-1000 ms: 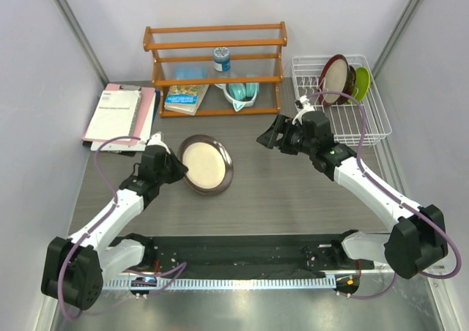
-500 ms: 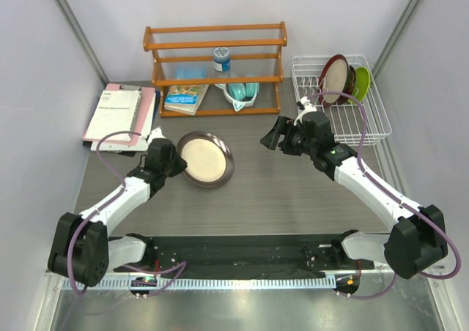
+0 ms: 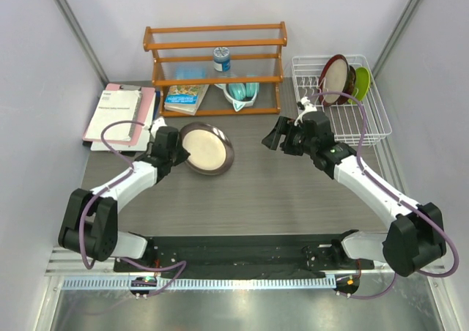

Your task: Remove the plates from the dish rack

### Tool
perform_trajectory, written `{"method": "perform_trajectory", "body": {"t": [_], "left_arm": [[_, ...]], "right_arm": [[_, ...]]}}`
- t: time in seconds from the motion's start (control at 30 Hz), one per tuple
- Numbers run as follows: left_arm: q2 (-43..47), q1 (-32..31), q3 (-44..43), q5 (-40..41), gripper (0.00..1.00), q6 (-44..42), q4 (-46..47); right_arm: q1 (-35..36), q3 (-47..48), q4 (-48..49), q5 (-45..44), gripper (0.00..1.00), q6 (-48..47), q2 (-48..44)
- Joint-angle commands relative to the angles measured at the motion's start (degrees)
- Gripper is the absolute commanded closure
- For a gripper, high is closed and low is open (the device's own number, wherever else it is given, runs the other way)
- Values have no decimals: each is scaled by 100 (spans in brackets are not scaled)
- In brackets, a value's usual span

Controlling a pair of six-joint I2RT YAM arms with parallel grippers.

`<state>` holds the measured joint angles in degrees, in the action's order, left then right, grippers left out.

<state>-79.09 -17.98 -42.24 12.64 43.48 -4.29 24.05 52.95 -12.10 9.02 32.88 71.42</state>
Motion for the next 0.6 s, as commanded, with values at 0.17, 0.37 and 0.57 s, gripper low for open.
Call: {"method": "perform_trajectory", "body": {"t": [0.17,0.37,0.57], "left_arm": [[-125,-13,400,468,100,-24,-951],[35,-22,437,940,100,187,-1449],[-343,-30,6,1372,100,187,-2066]], "right_arm": [[-41,128,120,4,21,-98,179],[-50,49,155,39,21,-80,136],[-41,-21,208,74,21,-54,153]]}}
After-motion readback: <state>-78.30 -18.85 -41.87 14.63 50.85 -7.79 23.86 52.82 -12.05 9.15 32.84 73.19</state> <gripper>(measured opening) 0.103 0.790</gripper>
